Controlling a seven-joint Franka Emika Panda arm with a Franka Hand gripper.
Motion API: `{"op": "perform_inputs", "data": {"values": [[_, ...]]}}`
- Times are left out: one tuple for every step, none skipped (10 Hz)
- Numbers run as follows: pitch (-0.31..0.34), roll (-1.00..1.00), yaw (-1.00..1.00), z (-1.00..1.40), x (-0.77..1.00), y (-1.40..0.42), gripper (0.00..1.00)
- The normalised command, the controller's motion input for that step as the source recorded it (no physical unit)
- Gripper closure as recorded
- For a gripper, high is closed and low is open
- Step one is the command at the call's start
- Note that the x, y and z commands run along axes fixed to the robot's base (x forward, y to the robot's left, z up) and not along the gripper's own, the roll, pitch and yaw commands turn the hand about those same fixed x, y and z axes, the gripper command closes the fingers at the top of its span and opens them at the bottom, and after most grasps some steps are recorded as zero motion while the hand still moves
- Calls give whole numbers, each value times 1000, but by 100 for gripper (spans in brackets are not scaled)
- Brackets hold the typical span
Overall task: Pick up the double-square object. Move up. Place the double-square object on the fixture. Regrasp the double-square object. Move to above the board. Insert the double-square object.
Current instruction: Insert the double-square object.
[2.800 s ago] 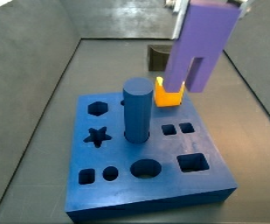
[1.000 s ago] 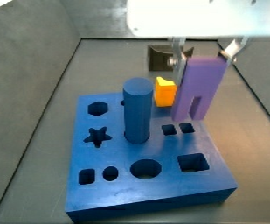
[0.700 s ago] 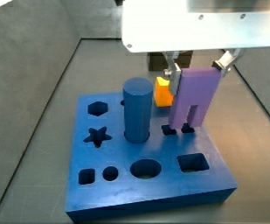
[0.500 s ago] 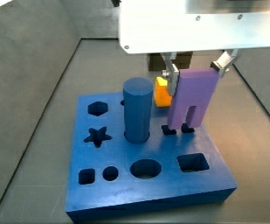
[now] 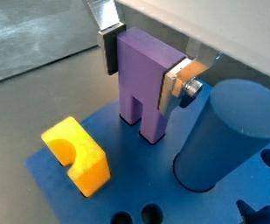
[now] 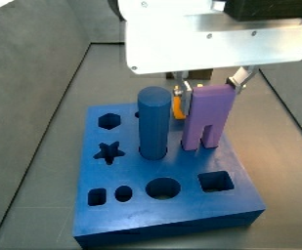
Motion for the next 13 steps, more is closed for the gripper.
{"op": "perform_inputs", "data": {"values": [[-97,0,0,-209,-23,-43,100],[-96,0,0,-200,-34,-26,100],[-91,0,0,-220,-54,0,100],[-120,9,0,-326,-60,0,100],[-213,61,0,-520,-103,-43,100],[-237,111,0,-557,-89,-106,100],[-200,149,0,-503,-40,-169,100],[-144,220,0,-414,0,-300,100],[-147,256,23,-274,-23,-386,100],[-27,209,0,-77,0,-309,100],[33,240,0,0,63,-280,100],[0,57,0,0,0,-46,100],[0,0,0,0,0,0,100]]}}
